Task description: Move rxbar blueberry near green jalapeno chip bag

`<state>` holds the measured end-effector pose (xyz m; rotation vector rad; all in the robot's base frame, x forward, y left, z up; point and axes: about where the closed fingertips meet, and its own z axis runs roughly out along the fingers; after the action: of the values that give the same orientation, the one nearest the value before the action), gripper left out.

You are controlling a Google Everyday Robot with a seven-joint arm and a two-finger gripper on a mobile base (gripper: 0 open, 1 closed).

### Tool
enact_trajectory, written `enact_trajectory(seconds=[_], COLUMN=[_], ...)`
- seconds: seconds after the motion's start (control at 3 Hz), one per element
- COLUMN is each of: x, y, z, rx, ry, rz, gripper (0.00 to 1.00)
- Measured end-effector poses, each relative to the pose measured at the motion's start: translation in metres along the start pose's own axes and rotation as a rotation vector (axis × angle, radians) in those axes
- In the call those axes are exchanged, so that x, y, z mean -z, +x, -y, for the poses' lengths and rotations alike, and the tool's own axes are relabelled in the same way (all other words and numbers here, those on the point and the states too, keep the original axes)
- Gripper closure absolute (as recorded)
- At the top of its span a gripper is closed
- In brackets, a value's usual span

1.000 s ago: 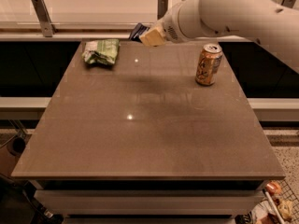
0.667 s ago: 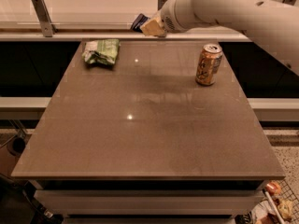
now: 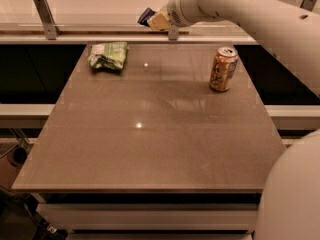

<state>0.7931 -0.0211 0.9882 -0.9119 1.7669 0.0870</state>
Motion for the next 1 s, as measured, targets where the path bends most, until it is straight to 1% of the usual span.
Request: enact_trajectory(seconds=[0.33,0.67,1.0], x=[-0.021,-0.039,-0.05], y=[0.0,0.002,0.007], z=[0.004,-0.007,-0.021], rx=[-0.026,-0.046,-0.059], ry=[-0.022,-0.055,-0.081], rz=[0.033,0.064,0.084], gripper=[1.0,1.0,1.0])
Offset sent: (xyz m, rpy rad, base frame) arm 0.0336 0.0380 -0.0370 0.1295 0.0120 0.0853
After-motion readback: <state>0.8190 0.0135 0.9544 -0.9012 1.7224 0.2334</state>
